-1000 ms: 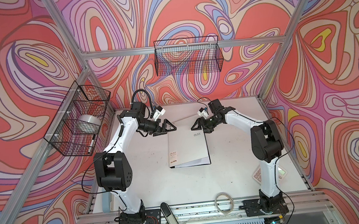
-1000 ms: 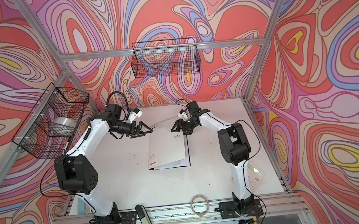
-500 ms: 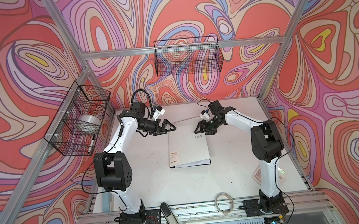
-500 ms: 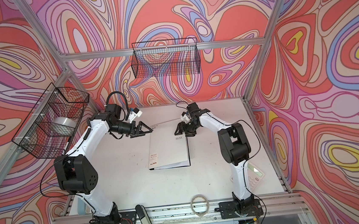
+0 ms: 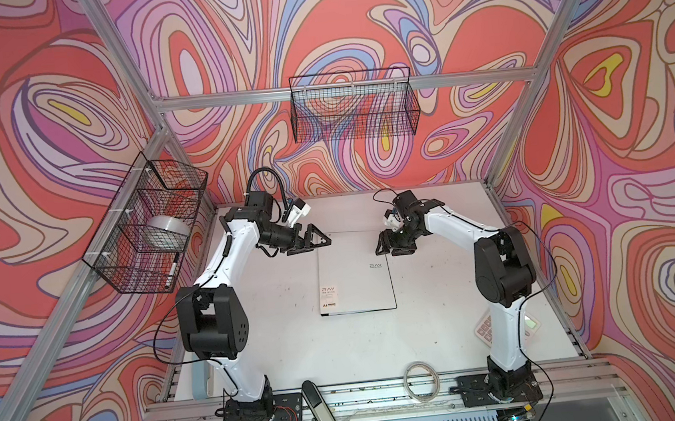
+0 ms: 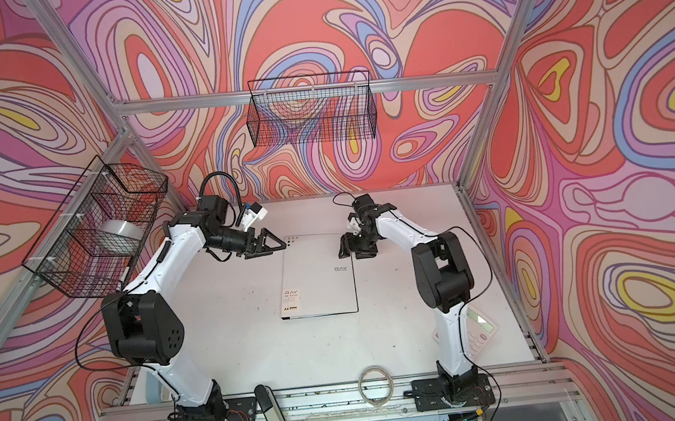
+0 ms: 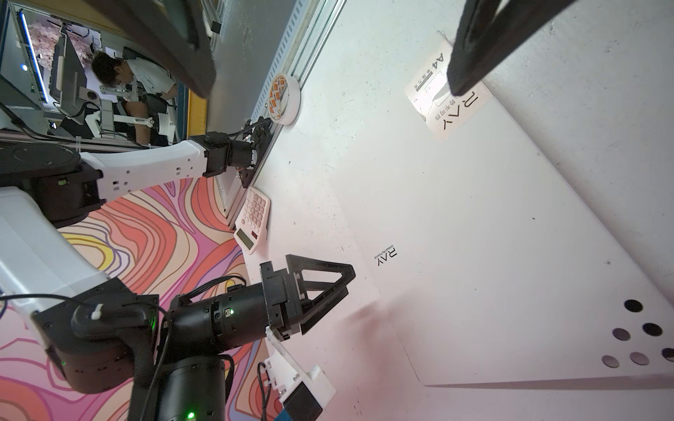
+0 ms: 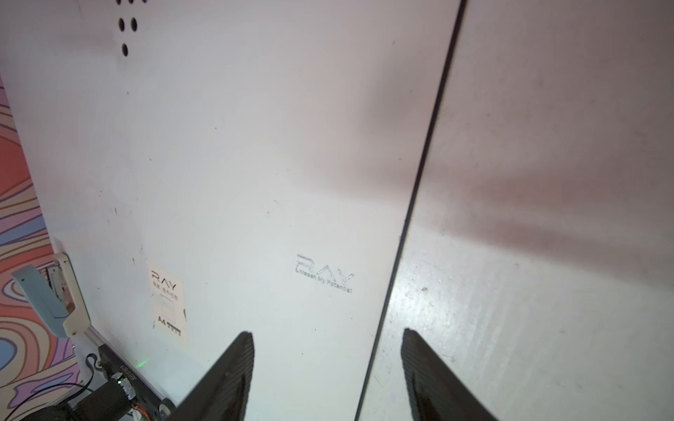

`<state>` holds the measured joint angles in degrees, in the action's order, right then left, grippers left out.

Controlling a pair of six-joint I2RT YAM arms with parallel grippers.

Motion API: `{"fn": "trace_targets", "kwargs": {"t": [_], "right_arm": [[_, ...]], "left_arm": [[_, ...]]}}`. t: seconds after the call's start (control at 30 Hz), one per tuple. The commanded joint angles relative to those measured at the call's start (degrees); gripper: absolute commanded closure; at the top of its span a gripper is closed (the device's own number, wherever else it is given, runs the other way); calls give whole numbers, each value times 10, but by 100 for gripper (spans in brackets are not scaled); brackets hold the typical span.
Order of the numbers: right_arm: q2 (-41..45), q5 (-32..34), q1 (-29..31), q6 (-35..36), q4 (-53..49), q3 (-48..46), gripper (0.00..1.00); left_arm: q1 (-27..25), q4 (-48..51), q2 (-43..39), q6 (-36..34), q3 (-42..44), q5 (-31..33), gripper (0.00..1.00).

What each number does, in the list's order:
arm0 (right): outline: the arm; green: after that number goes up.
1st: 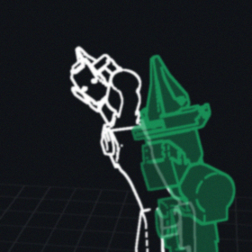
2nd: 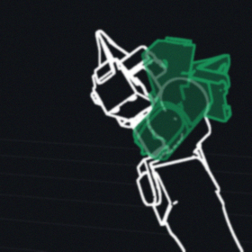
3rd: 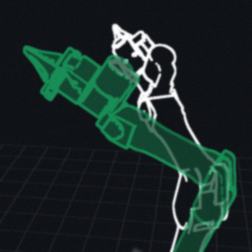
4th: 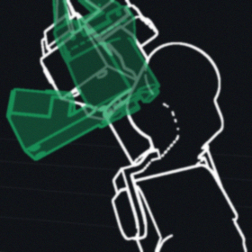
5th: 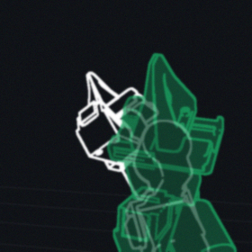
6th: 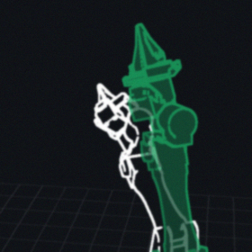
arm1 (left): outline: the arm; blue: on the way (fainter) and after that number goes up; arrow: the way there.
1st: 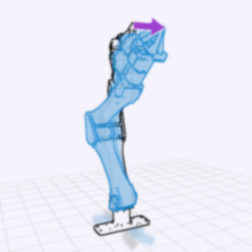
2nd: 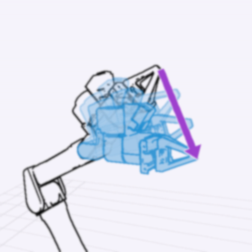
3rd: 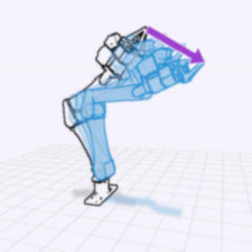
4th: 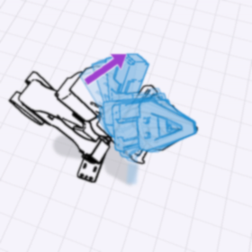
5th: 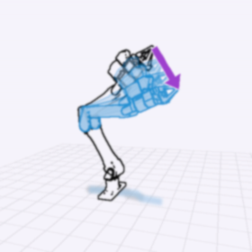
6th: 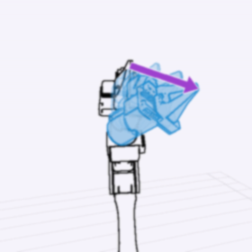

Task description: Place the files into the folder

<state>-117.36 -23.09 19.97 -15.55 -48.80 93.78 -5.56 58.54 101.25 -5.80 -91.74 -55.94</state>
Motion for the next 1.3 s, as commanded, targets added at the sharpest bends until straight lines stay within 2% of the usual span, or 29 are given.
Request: {"fn": "trace_targets", "kwargs": {"t": [0.0,0.17,0.27,0.47,0.5,0.53,0.57,0.7,0.87,0.93,1.03,1.17,1.27], "right_arm": [[28,34,3,11,-11,-10,32],[41,42,3,2,19,-29,32],[48,68,3,-2,29,-34,31],[125,103,-13,-17,162,-121,27],[136,100,-18,-18,181,-133,20],[144,102,-22,-18,199,-142,6],[150,103,-27,-18,211,-149,1],[156,114,-42,-11,241,-164,2],[211,121,-42,29,420,-290,1],[235,153,-45,44,472,-336,1],[250,154,-75,48,462,-349,2],[275,191,-106,53,481,-394,1],[299,188,-132,86,498,-428,1]], "left_arm": [[4,8,2,-13,-13,13,0],[4,1,-6,-16,-9,64,0],[5,-20,-13,-17,7,122,0],[16,-87,-27,24,46,275,0],[18,-91,-26,29,48,308,0],[22,-94,-23,32,48,340,0],[24,-96,-20,36,49,359,0],[44,-146,-19,32,87,423,0],[69,-241,-60,40,174,454,0],[74,-301,-84,37,223,479,0],[81,-374,-111,35,283,500,0],[90,-428,-120,33,315,506,0],[103,-480,-121,52,336,497,0]]}}
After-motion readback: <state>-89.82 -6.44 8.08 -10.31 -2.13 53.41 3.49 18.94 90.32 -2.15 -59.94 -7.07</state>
